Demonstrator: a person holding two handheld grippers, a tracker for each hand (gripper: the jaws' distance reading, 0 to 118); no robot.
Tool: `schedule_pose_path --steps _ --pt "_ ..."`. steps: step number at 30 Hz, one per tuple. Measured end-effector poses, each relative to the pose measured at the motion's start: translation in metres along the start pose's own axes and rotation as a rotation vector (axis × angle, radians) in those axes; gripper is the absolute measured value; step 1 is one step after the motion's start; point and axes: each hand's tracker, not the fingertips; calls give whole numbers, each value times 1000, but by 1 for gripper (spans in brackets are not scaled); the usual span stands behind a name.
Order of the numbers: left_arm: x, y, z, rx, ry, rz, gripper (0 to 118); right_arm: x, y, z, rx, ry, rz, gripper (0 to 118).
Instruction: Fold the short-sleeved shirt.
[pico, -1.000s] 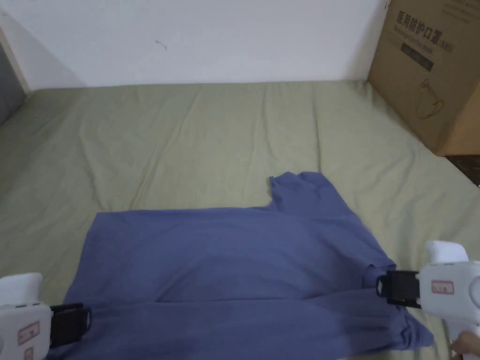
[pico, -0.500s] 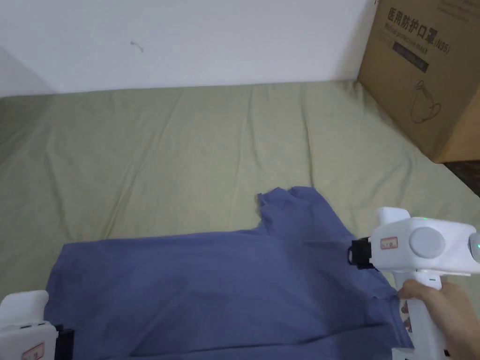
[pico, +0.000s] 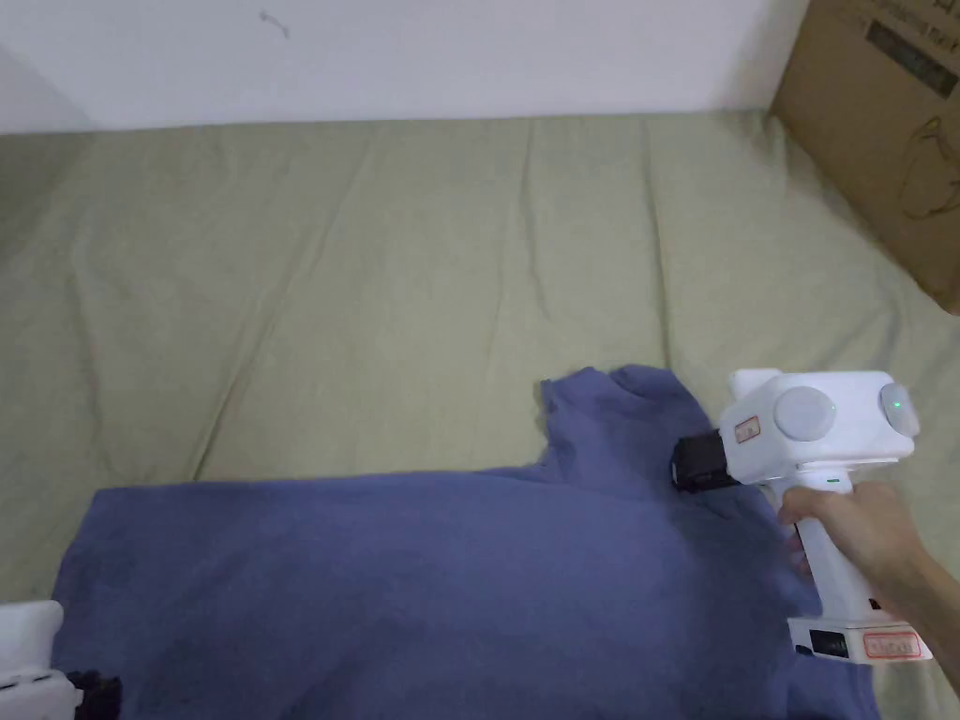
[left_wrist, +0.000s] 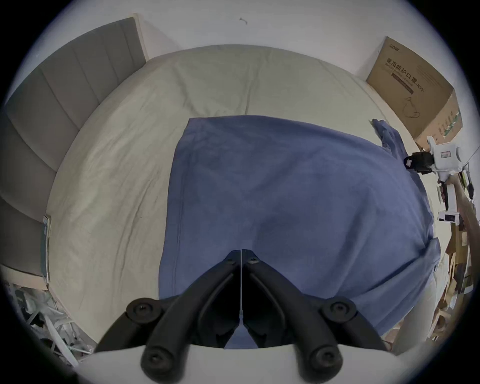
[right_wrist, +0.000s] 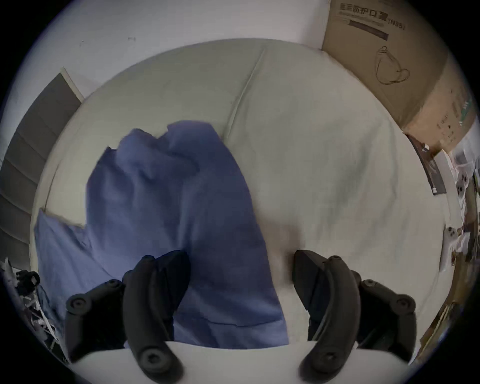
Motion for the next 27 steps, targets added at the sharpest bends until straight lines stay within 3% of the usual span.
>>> schedule_pose_path --steps 1,3,5,7,9,10,14,18,23,24,25,26,27 --pt "0 0 0 -3 3 -1 0 -2 -1 -2 0 -4 -3 82" --pt "-1 0 0 -6 4 -2 0 -8 -5 13 44 -16 27 62" --pt "-2 0 0 -5 3 -1 0 -15 -5 21 75 -59 78 0" --pt "-3 0 0 0 5 4 0 -26 -9 23 114 -74 67 0" --pt "-4 2 0 2 7 15 0 -30 -4 11 75 -128 147 0" --pt "-4 3 0 3 5 17 0 -31 -4 10 69 -130 147 0" --pt "-11 16 3 36 12 -2 0 -19 -1 22 106 -37 26 0" --pt "-33 50 -14 49 -11 86 0 -13 0 33 114 -28 11 0" --pt "-41 99 -42 59 39 68 3 -14 -3 38 114 -12 -7 0" --pt "-44 109 -48 57 34 76 14 -13 -3 37 113 -12 -4 0" --pt "-47 118 -54 43 19 87 41 -15 -4 39 113 -15 -3 0" --pt "-50 127 -58 25 -32 145 52 -16 -4 40 108 -15 -1 0" --pt "-50 135 -60 24 -69 184 54 -16 -5 39 107 -15 2 0"
